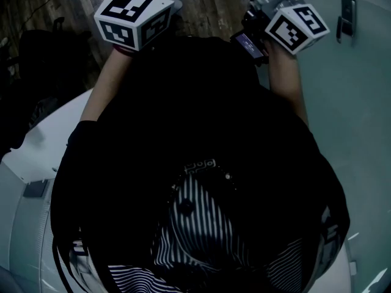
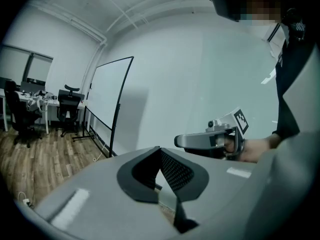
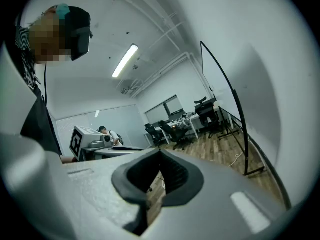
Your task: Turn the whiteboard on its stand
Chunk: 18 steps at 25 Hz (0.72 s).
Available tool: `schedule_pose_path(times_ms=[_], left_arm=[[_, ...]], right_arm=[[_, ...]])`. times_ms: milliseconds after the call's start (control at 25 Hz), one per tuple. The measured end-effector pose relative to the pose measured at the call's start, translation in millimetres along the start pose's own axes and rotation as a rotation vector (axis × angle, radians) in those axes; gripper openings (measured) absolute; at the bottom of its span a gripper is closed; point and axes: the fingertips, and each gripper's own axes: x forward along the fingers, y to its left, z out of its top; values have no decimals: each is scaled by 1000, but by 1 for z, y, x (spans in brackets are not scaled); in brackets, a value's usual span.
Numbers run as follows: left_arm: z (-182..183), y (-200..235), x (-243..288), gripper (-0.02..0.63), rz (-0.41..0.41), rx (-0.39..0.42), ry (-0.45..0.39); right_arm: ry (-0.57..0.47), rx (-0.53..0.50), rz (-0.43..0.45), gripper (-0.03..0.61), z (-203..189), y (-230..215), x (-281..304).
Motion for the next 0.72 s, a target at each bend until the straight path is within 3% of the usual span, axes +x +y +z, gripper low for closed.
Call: schedule_pose_path(times_ms=[240,520,720], left_arm=[[5,-5,3,-2,-32,9,-5],[-128,85,-40,-2,-79,23,-15],[-154,134,-12,-3,-87,54,9]], right_arm=[[-13,-6,-45,0,2,3,-3],[-38,-8,-88,0,-137,11,92],[-39,1,-99,0,-161,-28,135]])
